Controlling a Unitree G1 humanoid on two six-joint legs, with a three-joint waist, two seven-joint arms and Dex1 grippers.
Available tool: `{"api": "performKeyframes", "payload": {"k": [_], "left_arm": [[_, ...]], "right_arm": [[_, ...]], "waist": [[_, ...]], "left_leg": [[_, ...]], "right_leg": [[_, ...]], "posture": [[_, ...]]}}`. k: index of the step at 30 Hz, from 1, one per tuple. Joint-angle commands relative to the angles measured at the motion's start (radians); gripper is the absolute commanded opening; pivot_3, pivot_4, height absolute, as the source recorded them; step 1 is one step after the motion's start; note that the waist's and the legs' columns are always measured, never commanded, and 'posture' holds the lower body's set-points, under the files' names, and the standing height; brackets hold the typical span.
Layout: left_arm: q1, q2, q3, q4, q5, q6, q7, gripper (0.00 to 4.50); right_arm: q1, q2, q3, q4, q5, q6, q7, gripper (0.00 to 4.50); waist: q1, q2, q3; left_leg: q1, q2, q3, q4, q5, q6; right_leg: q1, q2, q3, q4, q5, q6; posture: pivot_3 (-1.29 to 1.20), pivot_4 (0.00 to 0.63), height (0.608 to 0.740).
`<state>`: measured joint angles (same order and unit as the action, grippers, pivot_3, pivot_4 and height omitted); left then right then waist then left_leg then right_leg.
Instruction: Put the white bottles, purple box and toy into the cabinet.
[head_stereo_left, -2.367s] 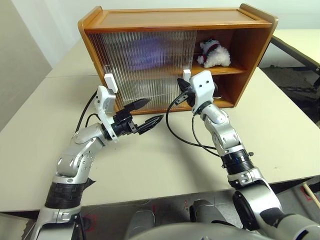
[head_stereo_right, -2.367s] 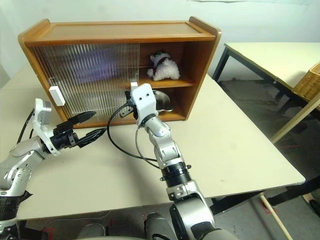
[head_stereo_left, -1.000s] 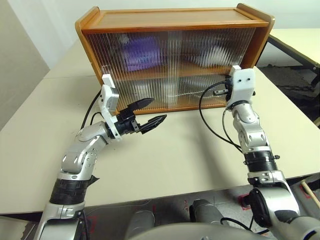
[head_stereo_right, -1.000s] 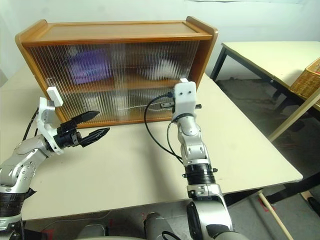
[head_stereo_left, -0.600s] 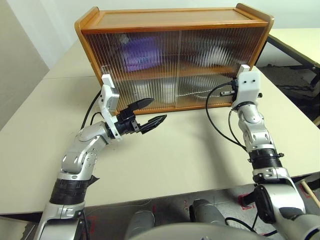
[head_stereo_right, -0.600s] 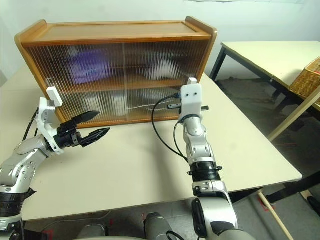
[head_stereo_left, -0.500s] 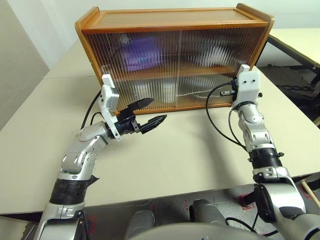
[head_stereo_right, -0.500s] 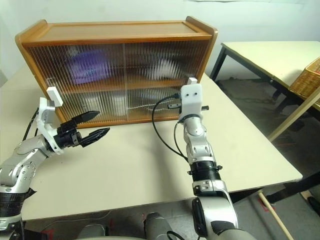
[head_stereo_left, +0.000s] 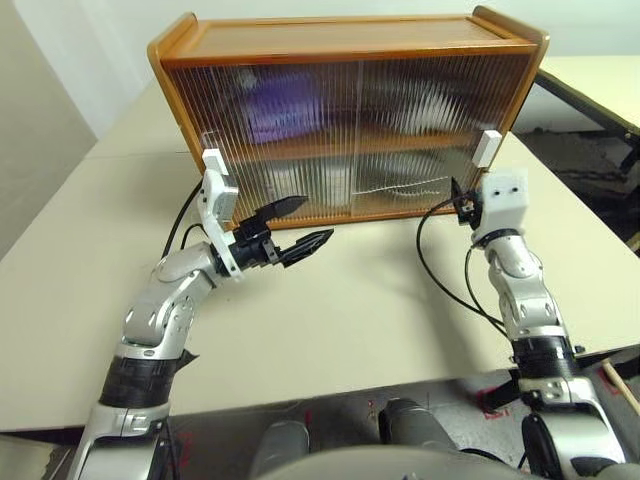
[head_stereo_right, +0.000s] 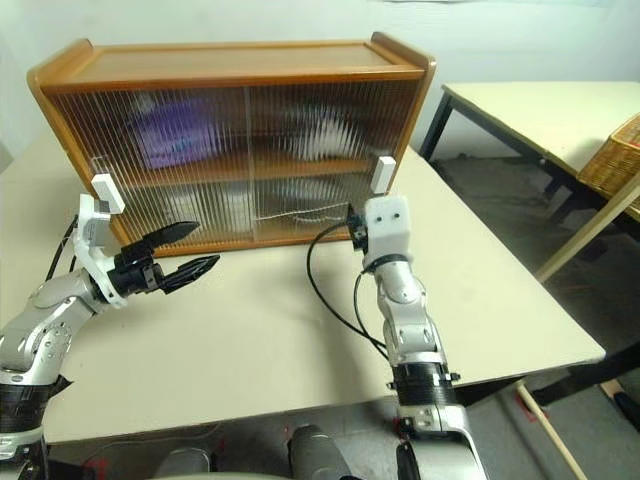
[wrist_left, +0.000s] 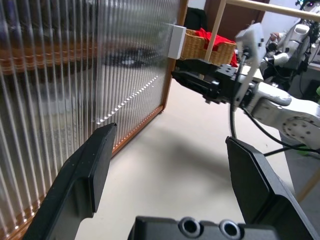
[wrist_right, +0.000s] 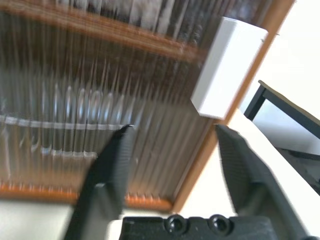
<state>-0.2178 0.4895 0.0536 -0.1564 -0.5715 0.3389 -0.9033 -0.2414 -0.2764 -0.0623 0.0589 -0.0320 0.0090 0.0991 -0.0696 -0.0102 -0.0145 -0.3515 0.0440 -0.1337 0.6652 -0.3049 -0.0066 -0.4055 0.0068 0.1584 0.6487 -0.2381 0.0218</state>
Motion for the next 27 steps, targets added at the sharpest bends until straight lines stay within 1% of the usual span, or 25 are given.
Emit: {"api": "performKeyframes", "payload": {"k": [1, 4, 6, 11, 14, 17, 19, 21, 24, 27], "left_arm": [[0.009, 0.002, -0.004, -0.011, 0.007, 0.005, 0.002, 4.5], [0.03, 0.008, 0.015, -0.022, -0.001, 0.003, 0.007, 4.5], [0.051, 0.011, 0.029, -0.031, -0.005, -0.001, 0.013, 4.5], [0.13, 0.009, 0.085, -0.039, 0.0, -0.04, 0.041, 4.5], [0.187, -0.001, 0.14, -0.04, 0.005, -0.088, 0.068, 4.5], [0.273, -0.009, 0.217, -0.037, 0.002, -0.136, 0.103, 4.5], [0.333, -0.022, 0.279, -0.013, 0.009, -0.177, 0.138, 4.5], [0.357, -0.032, 0.317, 0.016, 0.029, -0.221, 0.171, 4.5], [0.359, -0.062, 0.406, 0.114, 0.072, -0.322, 0.267, 4.5], [0.335, -0.075, 0.478, 0.228, 0.109, -0.416, 0.355, 4.5]], "right_arm": [[0.099, -0.024, -0.033, -0.064, 0.025, -0.018, 0.035, 4.46], [0.134, -0.048, -0.076, -0.034, 0.05, -0.055, 0.046, 4.46], [0.137, -0.055, -0.111, 0.004, 0.077, -0.07, 0.051, 4.46], [0.105, -0.09, -0.176, 0.142, 0.12, -0.152, 0.091, 4.46], [0.063, -0.101, -0.2, 0.235, 0.186, -0.201, 0.17, 4.46], [0.015, -0.111, -0.22, 0.335, 0.259, -0.232, 0.28, 4.46], [-0.017, -0.121, -0.229, 0.395, 0.298, -0.248, 0.35, 4.46], [-0.038, -0.129, -0.23, 0.435, 0.312, -0.265, 0.39, 4.46], [-0.063, -0.145, -0.222, 0.498, 0.306, -0.298, 0.435, 4.46], [-0.084, -0.154, -0.222, 0.553, 0.295, -0.329, 0.45, 4.46]], "waist": [[-0.001, 0.0, 0.0], [-0.003, 0.0, 0.0], [-0.007, 0.0, 0.0], [-0.012, 0.0, 0.0], [-0.015, 0.001, 0.0], [-0.014, 0.001, 0.0], [-0.012, 0.001, 0.0], [-0.004, 0.001, 0.0], [0.013, 0.001, 0.001], [0.024, 0.001, 0.001]], "left_leg": [[0.001, 0.0, 0.0, 0.0, 0.0, 0.0], [0.001, -0.001, 0.0, 0.0, 0.0, 0.0], [0.002, -0.001, 0.0, 0.001, 0.0, 0.0], [0.004, 0.0, 0.0, -0.001, 0.0, 0.0], [0.003, 0.0, 0.0, -0.001, 0.0, 0.0], [0.003, 0.0, 0.0, -0.002, 0.0, 0.0], [0.003, 0.0, 0.0, -0.003, 0.0, 0.0], [0.003, 0.0, 0.0, -0.003, 0.0, -0.001], [0.003, 0.0, 0.0, -0.003, 0.0, -0.001], [0.004, 0.0, 0.0, -0.003, 0.0, -0.001]], "right_leg": [[0.001, 0.0, 0.0, 0.0, 0.0, 0.001], [0.002, 0.0, 0.0, 0.0, -0.001, 0.002], [0.002, 0.0, 0.001, 0.0, -0.005, 0.008], [0.002, 0.0, 0.001, 0.001, -0.005, 0.009], [0.001, 0.0, 0.001, 0.001, -0.005, 0.009], [0.001, 0.0, 0.002, 0.001, -0.005, 0.008], [0.001, 0.0, 0.002, 0.001, -0.005, 0.007], [0.0, 0.0, 0.002, 0.001, -0.004, 0.004], [0.001, 0.0, 0.002, 0.001, -0.004, 0.002], [0.001, 0.0, 0.002, 0.002, -0.004, 0.001]], "posture": [[-0.12, 0.0, 0.74], [-0.12, 0.0, 0.74], [-0.11, 0.0, 0.74], [-0.1, 0.0, 0.74], [-0.09, 0.0, 0.74], [-0.07, 0.0, 0.74], [-0.06, 0.0, 0.74], [-0.05, 0.0, 0.74], [-0.04, 0.0, 0.74], [-0.03, 0.0, 0.74]]}}
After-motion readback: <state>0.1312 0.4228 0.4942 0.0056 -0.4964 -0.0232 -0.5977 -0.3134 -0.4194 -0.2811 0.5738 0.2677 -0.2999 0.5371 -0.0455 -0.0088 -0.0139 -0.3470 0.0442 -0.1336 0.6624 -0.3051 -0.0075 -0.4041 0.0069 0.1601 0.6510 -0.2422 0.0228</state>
